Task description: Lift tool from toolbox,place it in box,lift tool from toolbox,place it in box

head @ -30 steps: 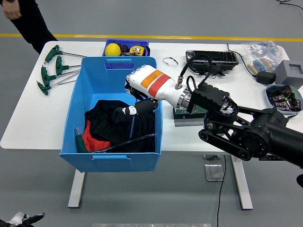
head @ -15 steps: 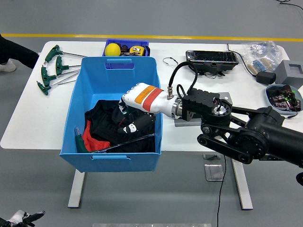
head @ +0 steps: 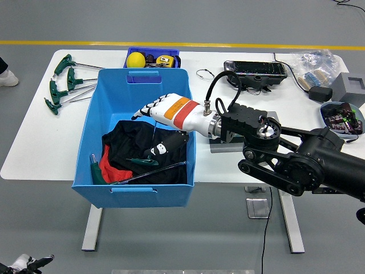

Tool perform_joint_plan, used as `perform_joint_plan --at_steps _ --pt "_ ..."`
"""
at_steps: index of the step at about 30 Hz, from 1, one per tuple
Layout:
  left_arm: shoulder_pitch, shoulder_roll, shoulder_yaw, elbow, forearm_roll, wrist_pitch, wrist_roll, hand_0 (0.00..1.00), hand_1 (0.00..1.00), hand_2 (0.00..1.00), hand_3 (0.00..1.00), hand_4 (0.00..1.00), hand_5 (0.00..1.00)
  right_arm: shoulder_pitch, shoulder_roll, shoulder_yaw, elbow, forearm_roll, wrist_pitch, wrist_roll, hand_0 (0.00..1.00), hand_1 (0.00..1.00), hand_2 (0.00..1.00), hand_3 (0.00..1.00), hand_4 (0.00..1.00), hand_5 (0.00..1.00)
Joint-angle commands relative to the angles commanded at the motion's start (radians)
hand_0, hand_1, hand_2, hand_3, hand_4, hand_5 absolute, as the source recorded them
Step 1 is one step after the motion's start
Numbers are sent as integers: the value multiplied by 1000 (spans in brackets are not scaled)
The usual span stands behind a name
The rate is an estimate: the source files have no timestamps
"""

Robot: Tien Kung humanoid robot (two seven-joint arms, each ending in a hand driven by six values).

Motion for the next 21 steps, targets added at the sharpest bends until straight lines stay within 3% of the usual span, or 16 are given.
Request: perform_joint_plan --at_steps 4,5,10,14,21 --pt "2 -1 -1 0 -3 3 -1 540 483 648 673 719 706 -7 -20 47 -6 -7 -28 3 862 836 907 948 937 603" --pt "3 -1 -2 0 -5 4 -1 543 484 648 672 719 704 -6 -28 58 -10 -10 -32 -1 904 866 924 949 950 601" --pt "9 -2 -3 0 -6 8 -1 543 484 648 672 719 704 8 -75 68 -15 -44 -33 -19 904 866 924 949 950 601" --pt "12 -4 -9 0 -1 9 -1 549 484 651 672 719 704 -7 -143 87 -4 -39 -40 -13 927 874 925 944 958 597" --pt "17 -8 -23 0 11 10 1 567 498 653 672 718 703 -85 -299 109 26 55 -69 -33 930 875 923 936 964 600"
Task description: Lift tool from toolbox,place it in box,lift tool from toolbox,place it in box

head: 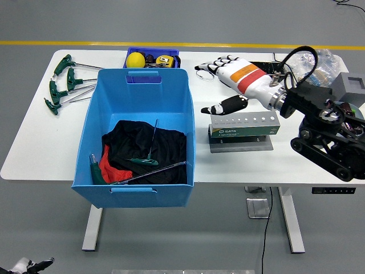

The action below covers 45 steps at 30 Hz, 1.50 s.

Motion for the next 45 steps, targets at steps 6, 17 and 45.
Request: perform_joint_plan --at_steps 6,17,45 --pt "7 -6 4 0 -3 4 -1 575 506 651 671 719 703 -129 -122 82 88 40 -35 31 932 873 922 932 962 604" --pt "22 -9 17 0 16 2 -6 588 535 651 669 716 701 -413 -160 385 174 393 -48 194 888 845 871 864 960 606" --pt "-3 -3 352 -7 -277 -6 -62 628 634 668 665 710 700 -846 159 1041 236 835 218 174 837 799 836 815 998 847"
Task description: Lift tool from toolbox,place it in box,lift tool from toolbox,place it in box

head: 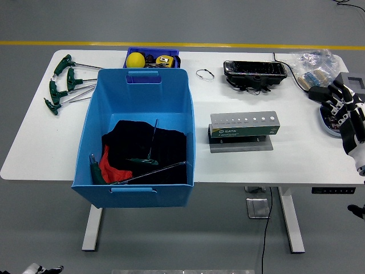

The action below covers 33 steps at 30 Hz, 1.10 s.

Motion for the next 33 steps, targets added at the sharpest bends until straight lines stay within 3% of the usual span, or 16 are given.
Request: perform_joint_plan --at_steps 20,28,33 --pt "-15 14 34 -10 -23 -5 -7 635 637 676 664 707 699 8 45 61 -8 -10 3 -19 835 799 835 815 998 851" --pt "-24 14 56 -16 -39 -2 -14 637 637 677 664 707 697 0 23 77 2 14 0 -14 834 793 812 816 998 851" --pt "-30 9 26 -9 -6 1 -10 637 637 677 664 707 698 -25 10 53 5 32 5 -23 825 790 807 816 998 849"
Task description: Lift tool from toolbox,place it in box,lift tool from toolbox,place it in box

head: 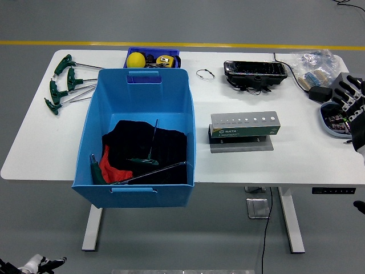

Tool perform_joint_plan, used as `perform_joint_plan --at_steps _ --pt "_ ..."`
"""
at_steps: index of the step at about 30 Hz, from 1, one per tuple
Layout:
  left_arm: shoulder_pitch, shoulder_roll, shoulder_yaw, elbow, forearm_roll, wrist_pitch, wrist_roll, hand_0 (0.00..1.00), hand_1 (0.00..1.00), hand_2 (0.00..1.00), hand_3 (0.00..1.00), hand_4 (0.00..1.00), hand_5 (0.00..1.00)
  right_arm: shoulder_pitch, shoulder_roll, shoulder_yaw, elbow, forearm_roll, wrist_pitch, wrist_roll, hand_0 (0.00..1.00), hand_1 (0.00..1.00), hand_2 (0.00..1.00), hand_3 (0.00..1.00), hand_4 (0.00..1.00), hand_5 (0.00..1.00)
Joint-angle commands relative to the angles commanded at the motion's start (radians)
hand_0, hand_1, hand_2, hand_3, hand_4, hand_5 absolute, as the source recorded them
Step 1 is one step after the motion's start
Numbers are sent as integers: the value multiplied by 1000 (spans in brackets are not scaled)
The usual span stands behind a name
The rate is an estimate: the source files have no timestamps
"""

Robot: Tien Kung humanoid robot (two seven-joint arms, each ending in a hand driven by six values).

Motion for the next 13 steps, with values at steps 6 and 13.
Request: perform_joint_plan --at_steps 6,13 --pt "0 3 -2 -1 7 -4 -1 637 637 677 663 707 697 -17 -4 4 15 38 6 1 824 791 808 815 998 848" --pt "2 6 -4 -2 13 -8 -2 636 638 677 663 707 697 -23 2 6 15 79 1 12 827 790 808 816 998 849"
